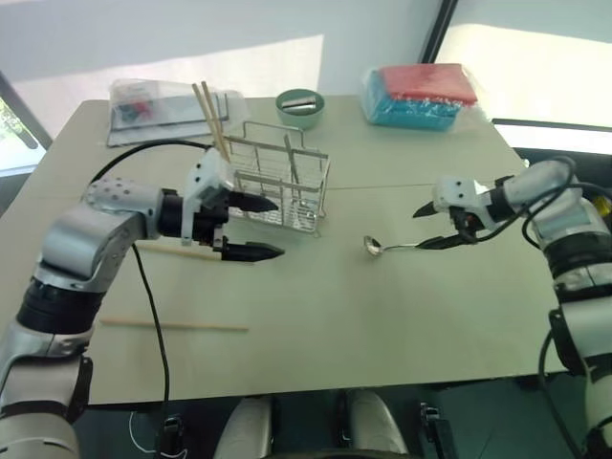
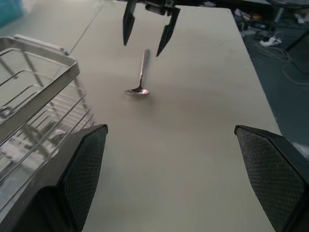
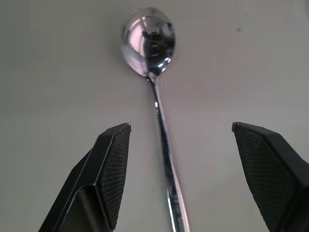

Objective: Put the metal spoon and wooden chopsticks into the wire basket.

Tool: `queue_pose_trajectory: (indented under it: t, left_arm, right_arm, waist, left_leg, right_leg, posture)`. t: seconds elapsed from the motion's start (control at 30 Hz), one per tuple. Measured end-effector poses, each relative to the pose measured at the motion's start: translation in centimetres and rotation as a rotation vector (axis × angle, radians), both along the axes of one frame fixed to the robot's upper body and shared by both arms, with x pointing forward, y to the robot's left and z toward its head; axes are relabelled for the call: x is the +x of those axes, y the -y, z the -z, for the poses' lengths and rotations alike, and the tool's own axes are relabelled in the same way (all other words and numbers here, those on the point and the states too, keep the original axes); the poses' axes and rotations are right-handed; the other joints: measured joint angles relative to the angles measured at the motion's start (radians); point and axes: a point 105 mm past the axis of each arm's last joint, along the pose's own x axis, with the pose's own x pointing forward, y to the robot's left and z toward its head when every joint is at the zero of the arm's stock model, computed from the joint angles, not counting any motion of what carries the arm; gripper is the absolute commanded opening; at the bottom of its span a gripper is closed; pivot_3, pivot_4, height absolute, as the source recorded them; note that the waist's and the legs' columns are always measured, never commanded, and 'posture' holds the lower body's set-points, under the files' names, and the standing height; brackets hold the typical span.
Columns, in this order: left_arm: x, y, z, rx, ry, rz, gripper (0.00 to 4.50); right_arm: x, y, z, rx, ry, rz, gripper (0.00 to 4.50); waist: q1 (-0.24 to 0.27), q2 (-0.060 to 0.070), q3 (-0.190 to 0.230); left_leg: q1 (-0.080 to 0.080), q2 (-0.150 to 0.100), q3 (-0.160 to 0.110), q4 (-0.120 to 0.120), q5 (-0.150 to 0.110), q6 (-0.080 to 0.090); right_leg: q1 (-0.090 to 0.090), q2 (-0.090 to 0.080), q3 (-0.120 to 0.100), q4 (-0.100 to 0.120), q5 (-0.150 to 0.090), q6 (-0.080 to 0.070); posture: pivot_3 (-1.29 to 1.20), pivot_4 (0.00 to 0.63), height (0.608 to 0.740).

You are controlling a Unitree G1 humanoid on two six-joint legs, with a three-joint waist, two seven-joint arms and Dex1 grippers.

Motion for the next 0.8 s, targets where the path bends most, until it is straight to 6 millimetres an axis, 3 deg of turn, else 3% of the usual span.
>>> queue_pose_trajectory:
  t: [0.3,0.63,0.7,0.8]
  left_arm:
    - [-0.5,0.3,0.3,0.032,-0.024,0.013,4.44]
    - [-0.9,0.2,-0.7,0.032,0.003,-0.039,4.44]
    - [-0.7,0.0,-0.9,0.026,0.01,-0.057,4.5]
    - [-0.6,0.0,-0.9,0.025,0.015,-0.069,4.5]
  right_arm:
    - [1.1,-2.6,1.9,0.011,-0.125,0.024,3.49]
    - [0.8,-1.9,3.8,-0.076,-0.162,0.044,3.49]
    - [1.0,-1.8,4.1,-0.08,-0.157,0.069,2.92]
    - [1.3,-1.8,4.1,-0.083,-0.141,0.083,1.56]
  waist:
    - [0.006,0.0,0.0]
    - [0.002,0.0,0.0]
    - [0.002,0.0,0.0]
    - [0.001,0.0,0.0]
  left_leg:
    - [0.0,0.001,-0.003,0.0,0.003,-0.005]
    - [0.001,0.001,-0.003,0.0,0.005,-0.008]
    - [0.001,0.001,-0.003,0.0,0.005,-0.008]
    - [0.002,0.001,-0.003,0.0,0.005,-0.009]
  right_leg:
    - [0.0,0.002,0.0,0.001,0.0,0.0]
    - [0.0,0.003,0.001,0.002,0.0,0.0]
    - [0.0,0.003,0.001,0.003,0.0,0.0]
    - [0.001,0.003,0.001,0.004,0.0,0.0]
  posture:
    - [0.0,0.15,0.667]
    - [0.0,0.15,0.667]
    - [0.0,0.15,0.667]
    - [0.0,0.15,0.667]
